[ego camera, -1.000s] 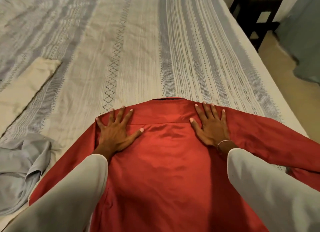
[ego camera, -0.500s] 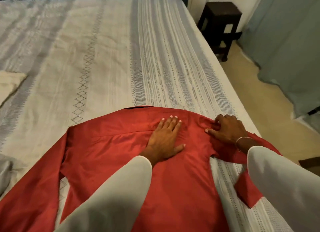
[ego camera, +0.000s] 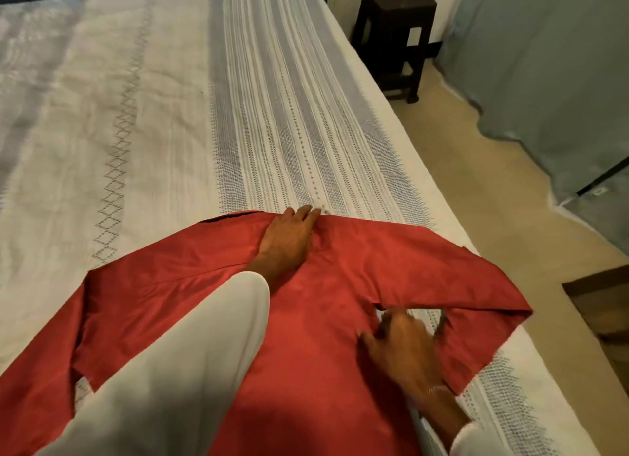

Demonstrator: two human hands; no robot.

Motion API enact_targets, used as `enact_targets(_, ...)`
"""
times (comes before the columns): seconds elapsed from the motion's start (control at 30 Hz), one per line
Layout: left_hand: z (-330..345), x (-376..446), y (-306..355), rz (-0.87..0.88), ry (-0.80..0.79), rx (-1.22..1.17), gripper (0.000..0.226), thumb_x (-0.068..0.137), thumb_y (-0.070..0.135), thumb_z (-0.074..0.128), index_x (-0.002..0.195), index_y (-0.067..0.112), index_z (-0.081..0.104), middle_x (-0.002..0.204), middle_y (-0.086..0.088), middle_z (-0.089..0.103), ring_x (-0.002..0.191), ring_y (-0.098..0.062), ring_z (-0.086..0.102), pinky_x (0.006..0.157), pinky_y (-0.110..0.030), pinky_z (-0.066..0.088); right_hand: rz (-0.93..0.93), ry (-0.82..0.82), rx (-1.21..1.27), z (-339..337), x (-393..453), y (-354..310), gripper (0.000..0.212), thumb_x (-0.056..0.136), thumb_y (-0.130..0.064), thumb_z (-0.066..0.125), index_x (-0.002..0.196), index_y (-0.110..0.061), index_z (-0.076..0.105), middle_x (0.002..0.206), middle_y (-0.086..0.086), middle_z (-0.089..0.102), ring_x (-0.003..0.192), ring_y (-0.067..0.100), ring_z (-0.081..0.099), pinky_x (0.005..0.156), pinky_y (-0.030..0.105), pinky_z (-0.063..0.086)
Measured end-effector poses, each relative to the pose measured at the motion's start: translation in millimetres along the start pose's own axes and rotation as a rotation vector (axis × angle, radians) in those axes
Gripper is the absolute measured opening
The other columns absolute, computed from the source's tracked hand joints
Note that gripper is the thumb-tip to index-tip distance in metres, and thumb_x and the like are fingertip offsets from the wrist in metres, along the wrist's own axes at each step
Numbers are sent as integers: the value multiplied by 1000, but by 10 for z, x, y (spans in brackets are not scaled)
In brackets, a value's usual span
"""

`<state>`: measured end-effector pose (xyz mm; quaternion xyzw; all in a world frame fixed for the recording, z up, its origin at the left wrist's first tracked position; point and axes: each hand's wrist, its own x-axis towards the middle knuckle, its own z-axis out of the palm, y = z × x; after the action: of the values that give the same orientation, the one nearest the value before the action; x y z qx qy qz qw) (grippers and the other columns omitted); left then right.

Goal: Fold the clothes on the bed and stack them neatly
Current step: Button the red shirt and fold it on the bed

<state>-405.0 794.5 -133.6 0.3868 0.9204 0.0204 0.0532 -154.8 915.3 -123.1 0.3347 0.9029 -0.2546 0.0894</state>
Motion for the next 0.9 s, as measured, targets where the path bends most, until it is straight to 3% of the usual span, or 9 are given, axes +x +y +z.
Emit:
enact_targets(0.13,-127,251,28,-14,-47,-106,42,93,12,54,136,11,53,127,-14,53,112,-37,57,84,-48,52,134,-36,50,-6,-294,59,28,85,-49,67,88,-27,49,93,-5,68,98,21,66,72,32,46)
enact_targets(0.27,-250,389,29,-117,-15,-285,19,90,14,61,106,13,72,114,-14,57,102,-36,62,81,-42,48,120,105,83,-52,-482,-78,21,87,-46,67,84,-28,56,82,-13,62,85,15,64,67,31,48)
enact_targets(0.37,-403,385,-80,-138,15,-423,17,82,14,71,94,22,79,103,-4,68,89,-22,63,82,-34,49,13,195,134,-51,-641,-233,11,89,-41,66,96,-33,63,86,-12,61,81,14,63,67,35,50)
enact_targets(0.43,-514,337,-185,-133,-23,-526,15,81,12,74,91,21,81,79,7,70,71,-8,61,75,-25,45,-65,219,135,1,-769,-356,13,91,-39,64,102,-34,66,87,-10,62,75,15,64,61,36,51)
enact_targets(0.53,-637,203,-344,-213,-106,-786,12,88,7,71,89,17,76,59,8,67,48,1,60,58,-22,44,-200,240,95,152,-950,-597,28,82,-39,62,108,-30,69,82,-8,62,56,16,62,44,34,48)
enact_targets(0.6,-677,89,-437,-336,-163,-956,12,95,4,62,93,13,69,65,-1,70,47,-4,63,51,-21,46,-275,244,9,302,-1038,-751,42,78,-41,59,117,-29,66,82,-5,63,48,15,59,37,32,45)
enact_targets(0.67,-679,-35,-542,-400,-195,-1076,11,98,3,59,92,9,65,64,-3,71,51,-9,67,53,-22,49,-319,232,-69,473,-1117,-887,59,71,-37,72,128,-29,57,86,-2,65,45,17,58,34,33,45)
enact_targets(0.77,-602,-221,-722,-506,-134,-1166,16,98,4,58,84,10,65,58,0,69,51,-9,66,53,-23,52,-347,154,-127,720,-1223,-1044,87,55,-29,90,135,-24,56,84,-1,63,40,19,55,33,29,40)
enact_targets(0.9,-408,-468,-931,-662,2,-1207,15,99,12,60,87,10,69,70,-5,67,54,-8,62,55,-22,57,-352,116,-188,1015,-1243,-1210,93,50,-24,92,134,-12,55,76,-2,64,40,15,55,34,27,41)
